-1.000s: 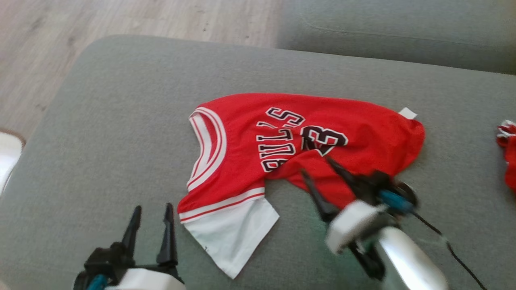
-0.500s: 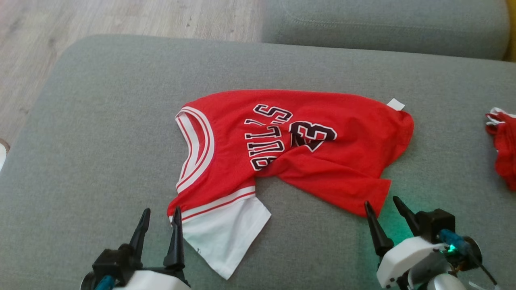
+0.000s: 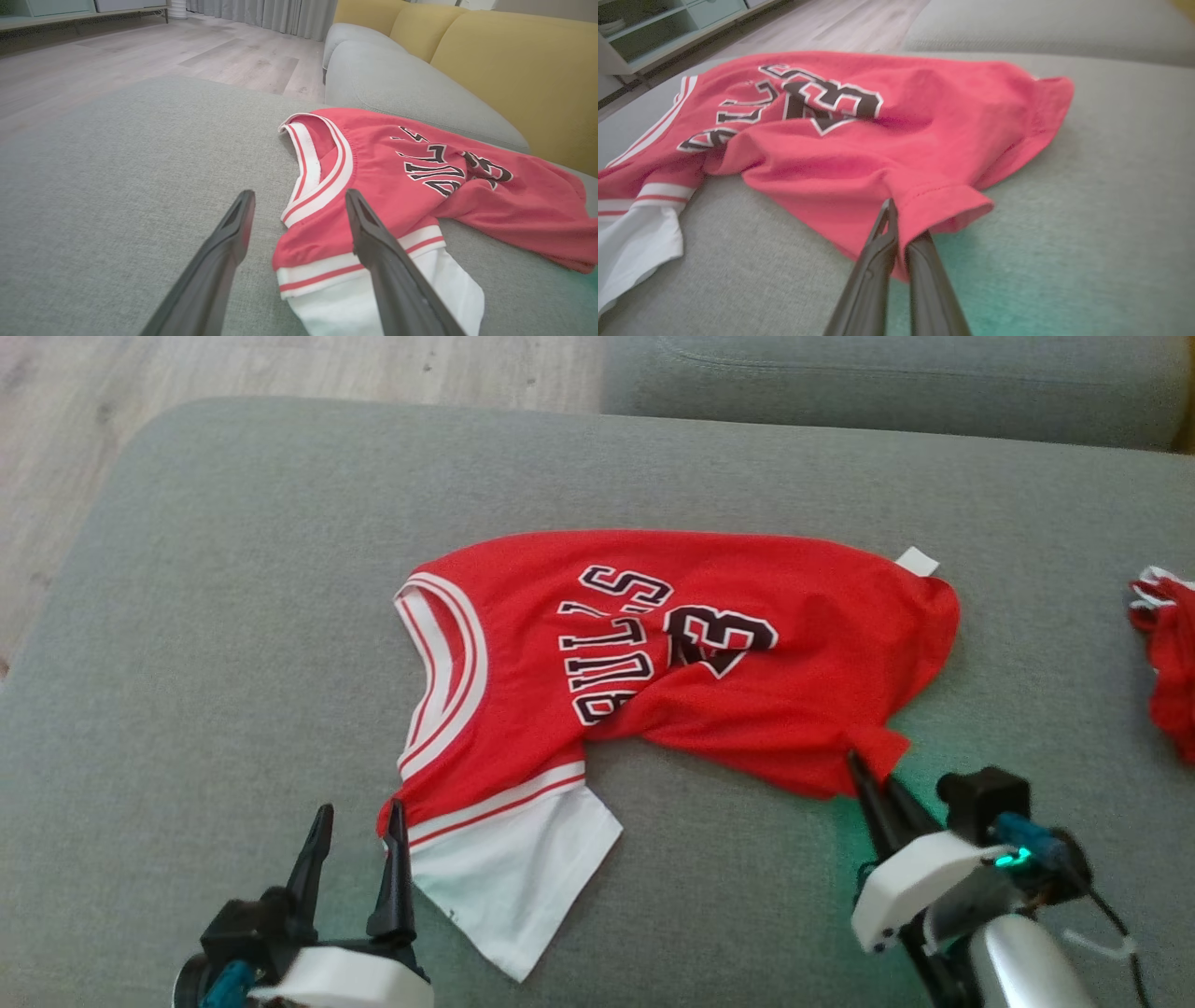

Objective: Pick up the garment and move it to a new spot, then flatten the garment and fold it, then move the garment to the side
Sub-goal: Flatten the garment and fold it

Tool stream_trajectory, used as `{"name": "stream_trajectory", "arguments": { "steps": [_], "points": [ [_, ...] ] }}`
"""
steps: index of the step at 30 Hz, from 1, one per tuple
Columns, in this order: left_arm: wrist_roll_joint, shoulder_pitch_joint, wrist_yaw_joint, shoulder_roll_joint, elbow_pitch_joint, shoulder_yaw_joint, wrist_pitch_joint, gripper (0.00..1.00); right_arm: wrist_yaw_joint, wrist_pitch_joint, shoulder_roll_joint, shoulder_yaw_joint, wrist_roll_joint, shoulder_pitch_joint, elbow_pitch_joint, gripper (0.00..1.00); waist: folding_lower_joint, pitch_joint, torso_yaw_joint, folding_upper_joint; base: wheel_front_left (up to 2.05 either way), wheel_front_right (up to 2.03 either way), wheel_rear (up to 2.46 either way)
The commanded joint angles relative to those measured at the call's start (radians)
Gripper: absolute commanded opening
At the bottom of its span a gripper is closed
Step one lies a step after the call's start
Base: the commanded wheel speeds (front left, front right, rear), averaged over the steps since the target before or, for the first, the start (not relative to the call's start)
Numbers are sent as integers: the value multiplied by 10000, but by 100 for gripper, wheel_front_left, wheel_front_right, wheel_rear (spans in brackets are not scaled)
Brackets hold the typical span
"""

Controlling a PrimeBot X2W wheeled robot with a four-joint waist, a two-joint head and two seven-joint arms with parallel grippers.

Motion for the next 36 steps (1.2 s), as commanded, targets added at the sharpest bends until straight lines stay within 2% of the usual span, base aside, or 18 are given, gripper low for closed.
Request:
{"name": "stream_trajectory", "arguments": {
  "steps": [1, 8, 12, 13, 14, 15, 16, 22, 27, 30, 36],
  "points": [
    [124, -382, -46, 81, -248, 370, -118, 100, -7, -101, -33, 12, -331, 3, -771, 0, -1, -20, -184, 0, 0, 0, 0],
    [141, -363, -69, 66, -245, 394, -133, 100, -7, 818, -72, -902, -967, 1762, -2786, 0, -1, 27, -561, 0, 0, 0, 0],
    [153, -390, -83, 64, -225, 431, -140, 100, -7, 1167, -77, -1022, -966, 2389, -3100, 0, -1, 62, -674, 0, 0, 0, 0],
    [161, -412, -87, 59, -214, 445, -143, 100, -7, 1369, -70, -1086, -887, 2683, -3117, 49, -1, 60, -725, 0, 0, 0, 0],
    [161, -412, -87, 59, -214, 445, -143, 100, -7, 1369, -70, -1086, -887, 2683, -3117, 49, -1, 60, -725, 0, 0, 0, 0],
    [163, -418, -90, 60, -210, 449, -144, 100, -7, 1386, -67, -1107, -866, 2773, -3123, 94, -1, 55, -744, 0, 0, 0, 0],
    [165, -423, -90, 61, -205, 453, -145, 100, -7, 1369, -65, -1172, -856, 2846, -3137, 100, -1, 49, -757, 0, 0, 0, 0],
    [172, -401, -93, 45, -191, 434, -150, 100, -7, 1216, -53, -1684, -676, 2664, -3873, 100, -1, 4, -734, 0, 0, 0, 0],
    [186, -496, -147, -29, -179, 374, -152, 100, -7, 1661, -403, -1886, -690, 1499, -4439, 100, -1, 134, -541, 0, 0, 0, 0],
    [204, -614, -209, -83, -139, 352, -155, 100, -7, 2135, -709, -1895, -681, 468, -3943, 100, -1, 280, -340, 0, 0, 0, 0],
    [280, -831, -303, -186, -54, 308, -161, 100, -7, 2949, -1425, -1508, -384, -1489, -1643, 100, -1, 543, 206, 0, 0, 0, 0]
  ]
}}
